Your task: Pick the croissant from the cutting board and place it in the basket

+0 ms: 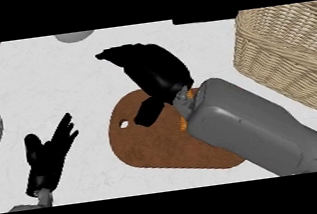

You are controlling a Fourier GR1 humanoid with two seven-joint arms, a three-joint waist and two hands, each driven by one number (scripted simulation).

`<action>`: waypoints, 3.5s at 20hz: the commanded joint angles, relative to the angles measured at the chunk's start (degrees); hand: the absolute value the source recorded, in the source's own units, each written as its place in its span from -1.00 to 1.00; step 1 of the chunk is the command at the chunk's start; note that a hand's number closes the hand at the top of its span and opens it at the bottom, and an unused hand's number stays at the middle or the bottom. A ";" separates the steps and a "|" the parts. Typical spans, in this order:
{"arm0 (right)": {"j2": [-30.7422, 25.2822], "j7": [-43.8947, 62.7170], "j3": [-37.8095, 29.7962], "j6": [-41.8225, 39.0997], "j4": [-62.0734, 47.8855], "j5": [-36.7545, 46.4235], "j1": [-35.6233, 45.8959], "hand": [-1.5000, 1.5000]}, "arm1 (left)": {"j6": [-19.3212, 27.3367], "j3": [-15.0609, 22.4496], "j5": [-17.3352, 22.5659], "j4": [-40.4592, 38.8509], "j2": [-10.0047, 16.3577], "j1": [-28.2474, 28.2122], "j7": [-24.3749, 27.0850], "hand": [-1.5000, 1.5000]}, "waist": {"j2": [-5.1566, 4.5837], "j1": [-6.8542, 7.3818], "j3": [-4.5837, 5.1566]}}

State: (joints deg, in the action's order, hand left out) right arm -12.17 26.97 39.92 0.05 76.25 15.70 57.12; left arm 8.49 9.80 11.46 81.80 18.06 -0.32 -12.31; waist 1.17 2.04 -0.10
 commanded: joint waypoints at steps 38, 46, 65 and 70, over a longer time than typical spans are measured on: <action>-1.92 20.59 -3.27 -40.24 -2.70 -9.53 12.99 -1.00 | -1.41 -0.92 -0.72 0.02 -0.60 -7.12 -2.56 0.00 | -1.25 -1.55 0.08; -3.69 17.56 -1.06 -41.52 -1.84 -3.45 5.90 -1.00 | -2.88 -3.97 -0.19 -3.38 0.65 -4.98 -1.39 0.00 | -1.26 -2.13 0.11; -2.45 4.15 -1.30 -34.43 -7.07 10.34 -1.41 -1.00 | -3.14 -2.71 -1.81 0.21 -1.07 -6.61 -4.25 0.00 | -1.28 -1.57 0.09; -1.05 0.88 0.98 -31.69 -10.04 14.65 -4.29 -1.00 | -3.75 -3.35 -1.65 0.46 -0.95 -6.86 -4.24 0.00 | -1.37 -1.40 0.09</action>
State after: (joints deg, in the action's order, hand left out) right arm -13.59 30.61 40.32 -33.05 68.17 27.74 53.81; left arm 5.67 5.77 9.87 85.63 16.82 -5.03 -12.90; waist 0.33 0.48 -0.68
